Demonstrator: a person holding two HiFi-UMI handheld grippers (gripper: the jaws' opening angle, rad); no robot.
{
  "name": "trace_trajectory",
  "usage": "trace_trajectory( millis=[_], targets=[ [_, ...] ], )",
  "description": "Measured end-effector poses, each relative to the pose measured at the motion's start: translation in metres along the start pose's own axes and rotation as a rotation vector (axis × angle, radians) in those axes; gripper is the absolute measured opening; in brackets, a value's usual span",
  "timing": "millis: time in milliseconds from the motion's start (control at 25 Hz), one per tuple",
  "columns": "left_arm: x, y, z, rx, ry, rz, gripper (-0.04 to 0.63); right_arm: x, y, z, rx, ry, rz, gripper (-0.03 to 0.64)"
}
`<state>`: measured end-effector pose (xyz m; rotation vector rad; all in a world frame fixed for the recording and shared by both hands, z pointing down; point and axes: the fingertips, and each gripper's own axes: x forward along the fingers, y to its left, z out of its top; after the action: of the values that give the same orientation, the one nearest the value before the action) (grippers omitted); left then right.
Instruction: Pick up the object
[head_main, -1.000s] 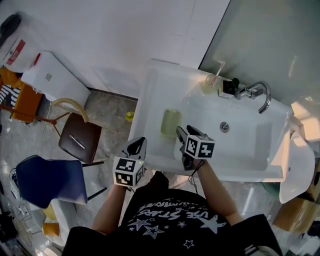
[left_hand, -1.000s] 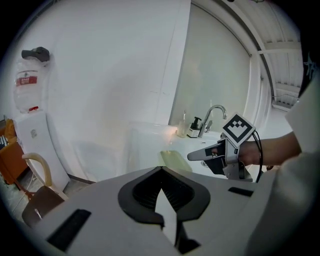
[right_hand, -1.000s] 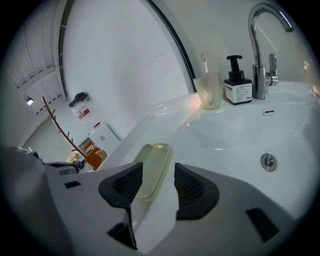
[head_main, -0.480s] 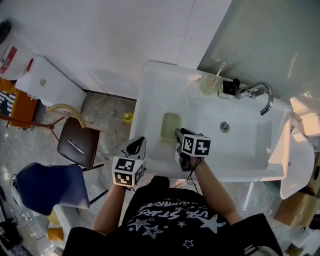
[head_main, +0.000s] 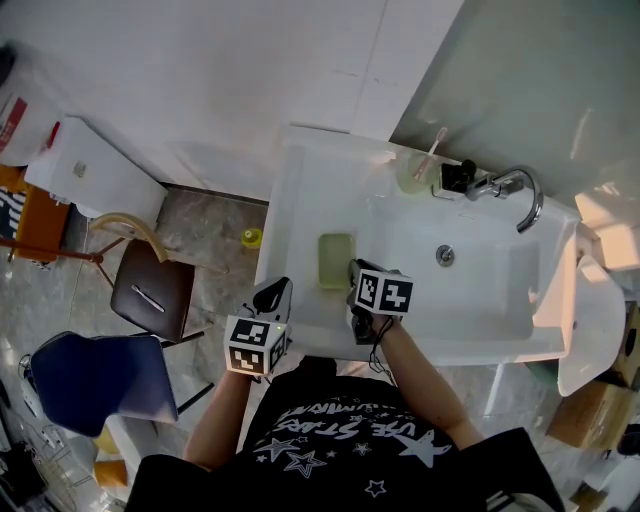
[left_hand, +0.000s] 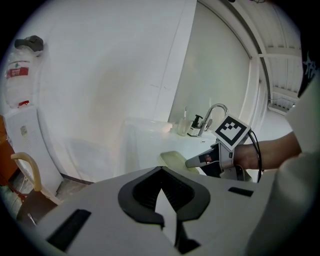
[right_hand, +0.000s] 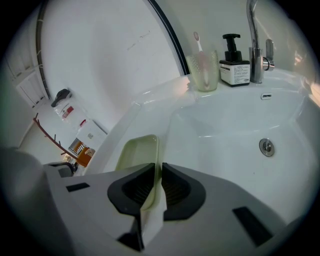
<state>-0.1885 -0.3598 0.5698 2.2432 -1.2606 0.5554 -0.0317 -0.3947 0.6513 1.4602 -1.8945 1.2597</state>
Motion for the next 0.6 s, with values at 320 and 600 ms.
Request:
trace_trajectory(
  millis=[320,600],
  targets=[
    [0.002,-0.011,0.010,0.008,-0.011,-0.015,0.015,-0.010,-0.004,0.004,0.010,-0.022,0.005,0.043],
    [-0.015,-0.025,0.014,0.019,-0.040,0.012,0.015,-0.046,-0.014,0.013,0.036,-0.094,0.020,0.037]
  ],
)
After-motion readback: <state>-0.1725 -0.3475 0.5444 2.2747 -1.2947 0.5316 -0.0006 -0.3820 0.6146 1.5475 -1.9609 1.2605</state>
